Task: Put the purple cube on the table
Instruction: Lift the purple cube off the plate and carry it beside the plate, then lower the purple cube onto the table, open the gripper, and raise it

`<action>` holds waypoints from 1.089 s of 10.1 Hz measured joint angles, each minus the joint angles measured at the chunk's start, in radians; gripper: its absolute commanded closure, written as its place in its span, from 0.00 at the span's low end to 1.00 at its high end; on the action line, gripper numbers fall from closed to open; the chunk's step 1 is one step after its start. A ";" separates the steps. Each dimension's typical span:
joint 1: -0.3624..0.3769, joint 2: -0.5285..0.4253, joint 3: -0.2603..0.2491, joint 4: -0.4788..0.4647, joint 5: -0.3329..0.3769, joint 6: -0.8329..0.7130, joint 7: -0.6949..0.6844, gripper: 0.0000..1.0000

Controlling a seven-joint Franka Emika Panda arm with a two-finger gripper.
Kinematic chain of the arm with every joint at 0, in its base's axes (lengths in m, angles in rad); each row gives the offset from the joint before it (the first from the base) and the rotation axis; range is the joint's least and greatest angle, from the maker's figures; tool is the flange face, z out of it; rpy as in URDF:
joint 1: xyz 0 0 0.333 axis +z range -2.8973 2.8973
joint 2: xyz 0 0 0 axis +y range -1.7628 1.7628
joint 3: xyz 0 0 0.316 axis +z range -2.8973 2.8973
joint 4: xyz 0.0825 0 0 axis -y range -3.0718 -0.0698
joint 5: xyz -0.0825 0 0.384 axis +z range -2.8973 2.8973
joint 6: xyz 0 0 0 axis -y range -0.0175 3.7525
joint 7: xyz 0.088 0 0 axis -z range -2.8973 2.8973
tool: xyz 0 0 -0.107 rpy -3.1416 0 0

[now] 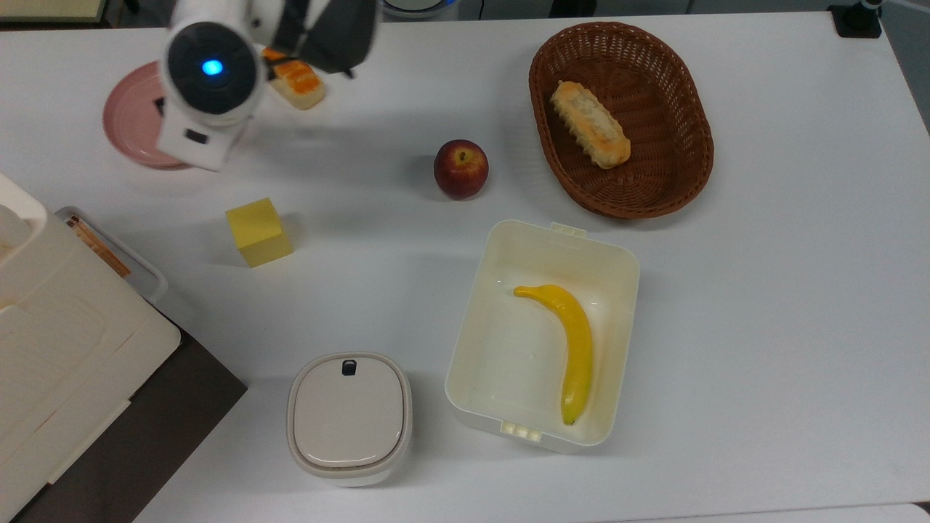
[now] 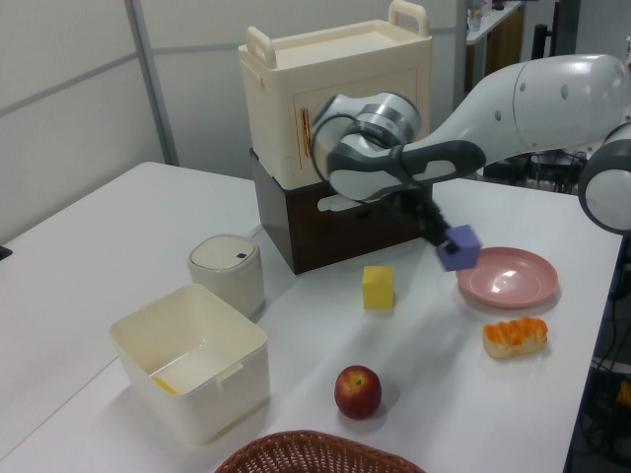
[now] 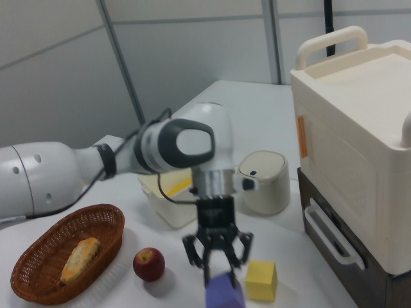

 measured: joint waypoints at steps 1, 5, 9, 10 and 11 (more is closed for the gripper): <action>0.050 -0.002 0.001 0.023 0.075 0.000 0.070 0.09; 0.127 -0.002 0.001 0.087 0.190 0.040 0.218 0.00; 0.129 -0.094 -0.006 0.108 0.190 0.046 0.262 0.00; 0.125 -0.125 -0.013 0.108 0.191 0.057 0.282 0.00; 0.107 -0.141 -0.016 0.108 0.232 0.106 0.298 0.00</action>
